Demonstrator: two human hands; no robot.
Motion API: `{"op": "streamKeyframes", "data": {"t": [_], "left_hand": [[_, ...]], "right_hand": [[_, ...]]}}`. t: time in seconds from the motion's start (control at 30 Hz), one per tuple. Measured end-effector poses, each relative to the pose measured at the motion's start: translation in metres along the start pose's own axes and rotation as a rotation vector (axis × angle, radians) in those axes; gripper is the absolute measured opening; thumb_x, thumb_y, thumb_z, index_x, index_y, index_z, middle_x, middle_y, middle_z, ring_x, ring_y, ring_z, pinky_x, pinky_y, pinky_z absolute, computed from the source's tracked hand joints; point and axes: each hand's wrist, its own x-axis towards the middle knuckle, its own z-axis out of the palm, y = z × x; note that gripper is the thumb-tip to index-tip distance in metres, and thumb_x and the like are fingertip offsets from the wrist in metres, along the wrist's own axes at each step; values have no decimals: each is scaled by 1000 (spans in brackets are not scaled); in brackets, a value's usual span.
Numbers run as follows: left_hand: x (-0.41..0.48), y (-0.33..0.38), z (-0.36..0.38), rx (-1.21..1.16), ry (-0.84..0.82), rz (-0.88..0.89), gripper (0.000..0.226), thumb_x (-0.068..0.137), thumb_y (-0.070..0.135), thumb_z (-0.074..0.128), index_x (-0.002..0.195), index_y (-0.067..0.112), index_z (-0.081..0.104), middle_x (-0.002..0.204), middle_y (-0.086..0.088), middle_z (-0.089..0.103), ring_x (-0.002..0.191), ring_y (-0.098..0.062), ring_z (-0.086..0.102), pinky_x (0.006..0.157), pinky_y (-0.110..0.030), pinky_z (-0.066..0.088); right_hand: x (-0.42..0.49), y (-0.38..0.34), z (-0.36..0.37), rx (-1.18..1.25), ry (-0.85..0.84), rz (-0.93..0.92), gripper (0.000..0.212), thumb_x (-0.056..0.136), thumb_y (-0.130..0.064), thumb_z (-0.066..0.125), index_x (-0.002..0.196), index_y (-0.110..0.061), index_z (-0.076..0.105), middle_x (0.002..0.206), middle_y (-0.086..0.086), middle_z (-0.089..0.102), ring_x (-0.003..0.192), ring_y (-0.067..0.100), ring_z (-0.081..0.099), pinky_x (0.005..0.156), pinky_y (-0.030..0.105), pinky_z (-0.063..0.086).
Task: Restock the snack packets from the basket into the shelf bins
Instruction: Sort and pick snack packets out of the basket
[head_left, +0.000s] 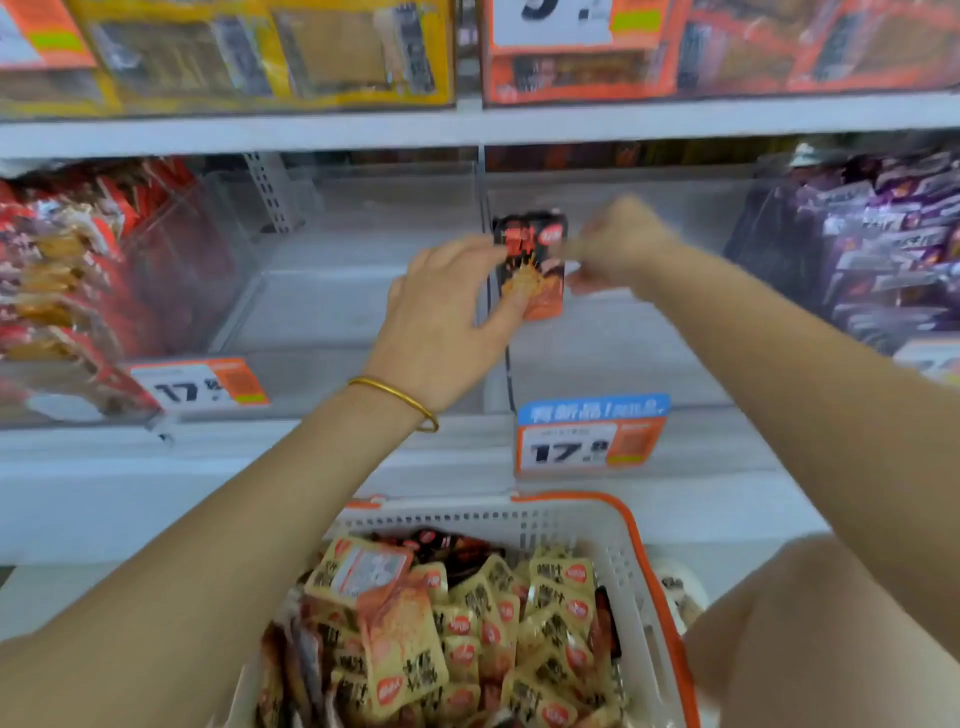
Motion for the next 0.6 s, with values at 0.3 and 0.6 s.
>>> {"op": "streamKeyframes", "data": {"t": [0.3,0.6], "left_hand": [[-146,-36,14,-68,101,-41,32,81,15,46,105,12,66,111,-2,62,106,-20,50,94,-31,34],[-211,-106,59,163,-524,-424,28,89,14,48,109,15,68,118,-7,63,112,-31,54,95,-46,42]], "right_hand": [[-208,35,38,39,-572,-211,7,85,-4,65,85,-4,58,74,13,60,53,19,65,46,29,54],[-149,175,188,-431,-807,64,18,93,-7,53,106,3,59,109,18,65,91,29,67,76,36,54]]}}
